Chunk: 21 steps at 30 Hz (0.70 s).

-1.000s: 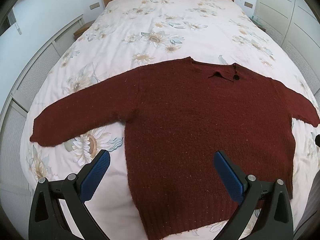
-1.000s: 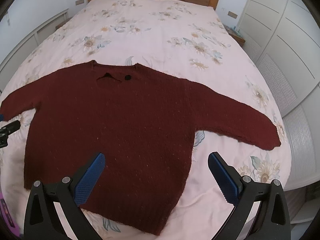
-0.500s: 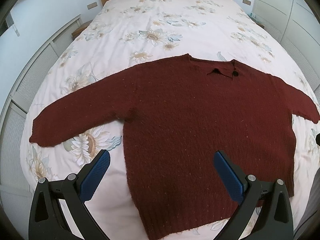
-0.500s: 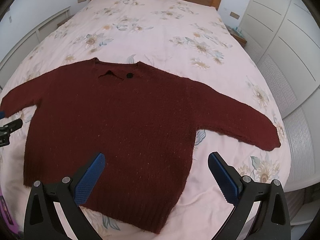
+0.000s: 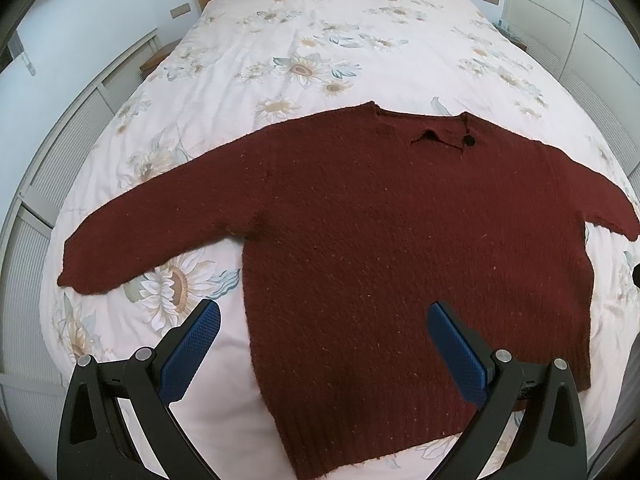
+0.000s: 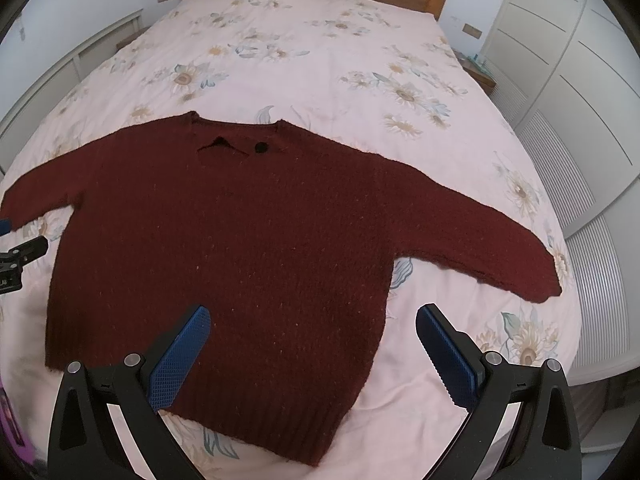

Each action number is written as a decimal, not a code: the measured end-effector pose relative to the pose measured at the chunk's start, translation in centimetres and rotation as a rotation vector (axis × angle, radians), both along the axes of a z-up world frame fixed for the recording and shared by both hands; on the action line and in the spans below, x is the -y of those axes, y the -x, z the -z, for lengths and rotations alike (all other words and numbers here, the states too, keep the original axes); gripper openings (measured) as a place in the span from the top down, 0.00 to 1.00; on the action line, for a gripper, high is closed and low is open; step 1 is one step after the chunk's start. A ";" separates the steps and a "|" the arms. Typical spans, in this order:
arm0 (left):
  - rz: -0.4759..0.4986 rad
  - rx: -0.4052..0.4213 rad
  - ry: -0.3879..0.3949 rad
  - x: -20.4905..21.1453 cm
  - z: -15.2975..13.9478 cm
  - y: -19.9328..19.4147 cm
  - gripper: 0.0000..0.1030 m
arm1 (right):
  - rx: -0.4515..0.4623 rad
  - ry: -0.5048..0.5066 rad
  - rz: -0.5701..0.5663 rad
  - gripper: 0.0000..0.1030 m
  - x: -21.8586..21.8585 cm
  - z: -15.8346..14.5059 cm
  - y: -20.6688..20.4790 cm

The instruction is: Fold small clothes

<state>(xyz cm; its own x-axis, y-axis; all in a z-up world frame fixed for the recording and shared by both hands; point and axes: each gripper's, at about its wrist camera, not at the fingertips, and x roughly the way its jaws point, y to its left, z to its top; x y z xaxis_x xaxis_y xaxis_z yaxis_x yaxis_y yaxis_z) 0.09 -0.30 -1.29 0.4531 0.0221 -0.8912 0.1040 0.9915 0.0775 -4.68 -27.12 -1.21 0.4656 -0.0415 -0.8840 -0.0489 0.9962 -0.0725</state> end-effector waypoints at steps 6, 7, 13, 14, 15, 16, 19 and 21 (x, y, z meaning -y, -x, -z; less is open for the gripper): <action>0.000 -0.003 0.001 -0.1 0.1 0.0 0.01 | 0.009 0.004 -0.001 0.00 -0.1 -0.3 0.0; 0.000 -0.004 0.001 -0.2 0.2 0.0 0.01 | 0.010 0.006 -0.002 0.00 -0.1 -0.4 0.1; 0.002 -0.010 0.005 -0.3 0.2 0.0 0.01 | 0.011 0.011 -0.005 0.00 -0.1 -0.4 0.1; 0.002 -0.011 0.007 -0.4 0.3 0.0 0.01 | 0.011 0.011 -0.005 0.00 -0.1 -0.4 0.1; 0.002 -0.010 0.005 -0.5 0.3 0.1 0.01 | 0.010 0.012 -0.005 0.00 -0.1 -0.4 0.1; 0.003 -0.010 0.003 -0.5 0.3 0.0 0.01 | 0.008 0.014 -0.004 0.00 0.0 -0.4 0.1; 0.002 -0.014 0.002 -0.4 0.3 -0.1 0.01 | 0.006 0.015 -0.005 0.00 0.1 -0.4 0.1; 0.001 -0.017 -0.001 -0.5 0.3 -0.1 0.01 | 0.006 0.015 -0.004 0.00 0.1 -0.4 0.1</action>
<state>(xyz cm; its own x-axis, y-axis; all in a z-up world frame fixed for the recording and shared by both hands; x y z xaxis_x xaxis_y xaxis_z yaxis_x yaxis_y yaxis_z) 0.19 0.21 -1.59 0.4382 0.0223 -0.8986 0.1065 0.9914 0.0765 -4.75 -27.21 -0.83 0.4710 -0.0528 -0.8805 -0.0525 0.9948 -0.0877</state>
